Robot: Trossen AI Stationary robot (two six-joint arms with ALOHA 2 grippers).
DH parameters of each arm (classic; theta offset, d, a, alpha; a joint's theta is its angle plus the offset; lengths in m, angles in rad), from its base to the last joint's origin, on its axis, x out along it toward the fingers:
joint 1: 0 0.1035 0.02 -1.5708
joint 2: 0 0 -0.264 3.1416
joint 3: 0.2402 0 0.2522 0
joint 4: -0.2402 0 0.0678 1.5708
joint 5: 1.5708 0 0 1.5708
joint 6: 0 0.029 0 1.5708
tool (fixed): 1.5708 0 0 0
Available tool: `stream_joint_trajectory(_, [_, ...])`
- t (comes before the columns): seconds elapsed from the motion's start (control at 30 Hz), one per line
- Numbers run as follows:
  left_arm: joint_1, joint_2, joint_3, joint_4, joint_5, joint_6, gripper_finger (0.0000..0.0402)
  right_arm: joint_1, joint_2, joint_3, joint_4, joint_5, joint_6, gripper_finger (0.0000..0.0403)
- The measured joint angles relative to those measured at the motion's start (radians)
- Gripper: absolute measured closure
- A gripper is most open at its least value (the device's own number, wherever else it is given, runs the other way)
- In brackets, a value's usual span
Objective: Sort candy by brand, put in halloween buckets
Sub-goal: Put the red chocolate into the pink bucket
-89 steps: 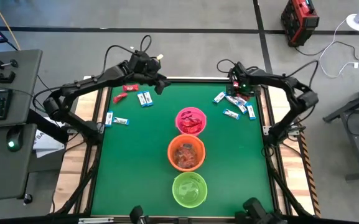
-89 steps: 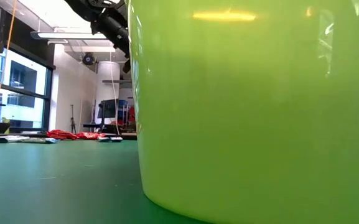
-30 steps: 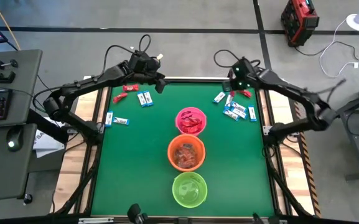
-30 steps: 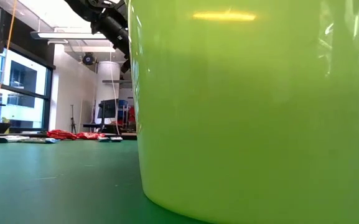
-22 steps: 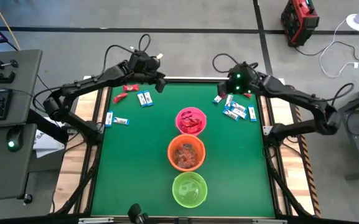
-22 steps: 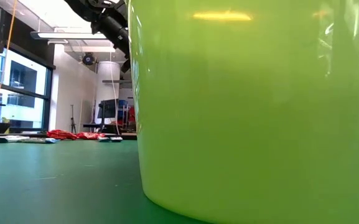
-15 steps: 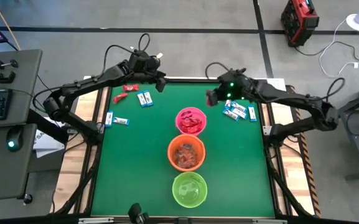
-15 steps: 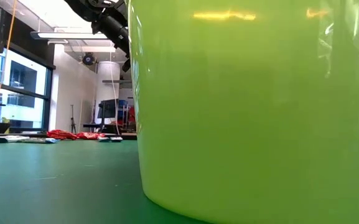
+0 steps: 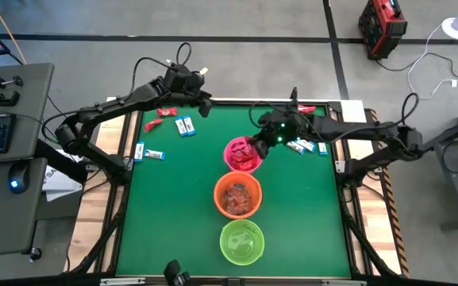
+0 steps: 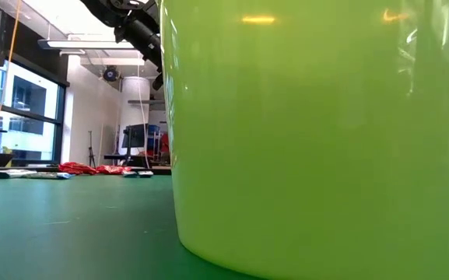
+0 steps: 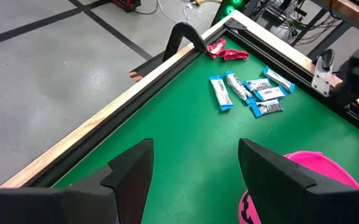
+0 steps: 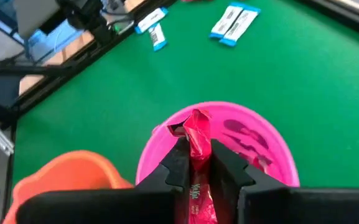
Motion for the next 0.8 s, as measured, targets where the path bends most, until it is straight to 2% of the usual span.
stream_joint_trajectory(0.23, [0.000, 0.000, 0.000, 0.000, 0.000, 0.000, 0.0177, 0.003, 0.056, 0.000, -0.006, -0.020, -0.007, 0.0374])
stream_joint_trajectory(0.43, [0.000, 0.000, 0.000, 0.002, 0.000, 0.000, 0.0177, 0.008, 0.087, 0.000, -0.011, -0.084, 0.011, 0.0362])
stream_joint_trajectory(0.53, [0.000, 0.000, 0.000, 0.002, 0.000, 0.000, 0.0177, 0.007, 0.088, 0.000, -0.013, -0.084, 0.011, 0.0330])
stream_joint_trajectory(0.8, [0.000, 0.000, 0.000, 0.002, 0.000, 0.000, 0.0177, 0.007, 0.082, 0.000, -0.024, -0.085, -0.049, 0.0205])
